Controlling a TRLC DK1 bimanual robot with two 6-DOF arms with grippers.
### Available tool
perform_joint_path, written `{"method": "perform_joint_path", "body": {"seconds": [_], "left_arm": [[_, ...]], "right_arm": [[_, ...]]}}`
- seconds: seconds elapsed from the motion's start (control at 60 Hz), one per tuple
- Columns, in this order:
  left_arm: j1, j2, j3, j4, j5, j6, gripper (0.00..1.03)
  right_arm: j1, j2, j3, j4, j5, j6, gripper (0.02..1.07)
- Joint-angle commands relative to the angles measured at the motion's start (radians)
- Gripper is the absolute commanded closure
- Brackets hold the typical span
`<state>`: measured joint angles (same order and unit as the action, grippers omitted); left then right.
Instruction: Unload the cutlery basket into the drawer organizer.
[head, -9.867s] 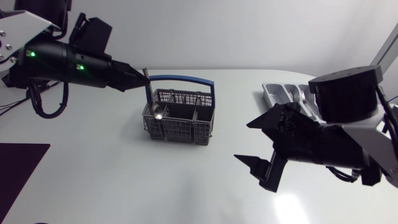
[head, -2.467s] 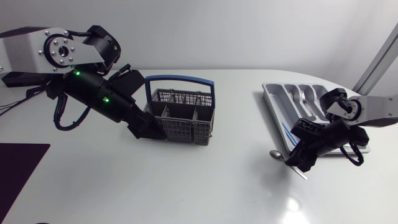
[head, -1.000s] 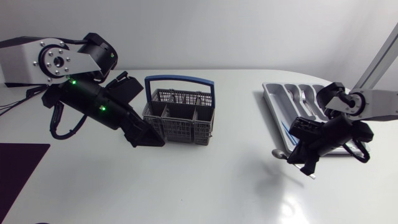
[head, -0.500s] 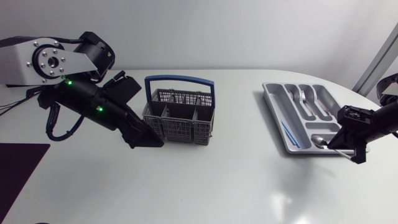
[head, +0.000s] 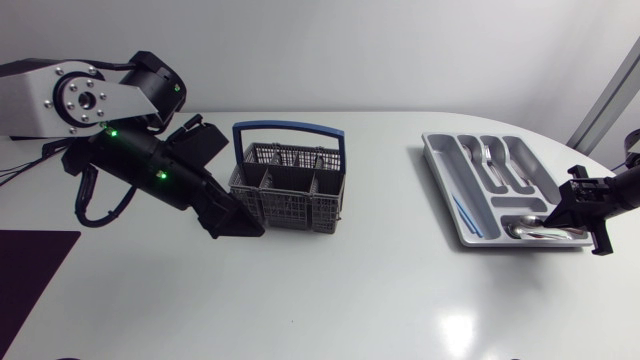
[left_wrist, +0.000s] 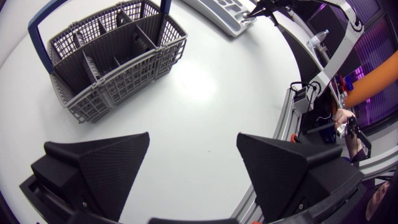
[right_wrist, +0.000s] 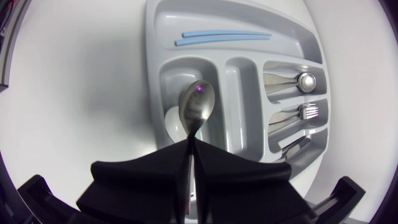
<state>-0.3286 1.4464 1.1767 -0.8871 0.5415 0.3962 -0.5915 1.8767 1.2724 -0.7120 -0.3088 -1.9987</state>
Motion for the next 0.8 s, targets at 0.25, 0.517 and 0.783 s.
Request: {"method": "perform_joint_path", "body": {"seconds": [0.25,0.517,0.783], "left_arm": [[-0.004,-0.004,-0.025,0.01,-0.012,-0.019,0.05],[0.072,-0.04,-0.031,0.01,-0.011,0.012,0.05],[0.252,-0.084,-0.048,0.011,-0.003,0.089,0.05]], "right_arm": [[0.002,0.044,-0.096,0.194,0.056,-0.123,0.73],[0.001,-0.123,-0.123,0.183,0.011,0.015,0.26],[0.171,-0.292,-0.176,0.157,-0.044,0.443,0.23]]}}
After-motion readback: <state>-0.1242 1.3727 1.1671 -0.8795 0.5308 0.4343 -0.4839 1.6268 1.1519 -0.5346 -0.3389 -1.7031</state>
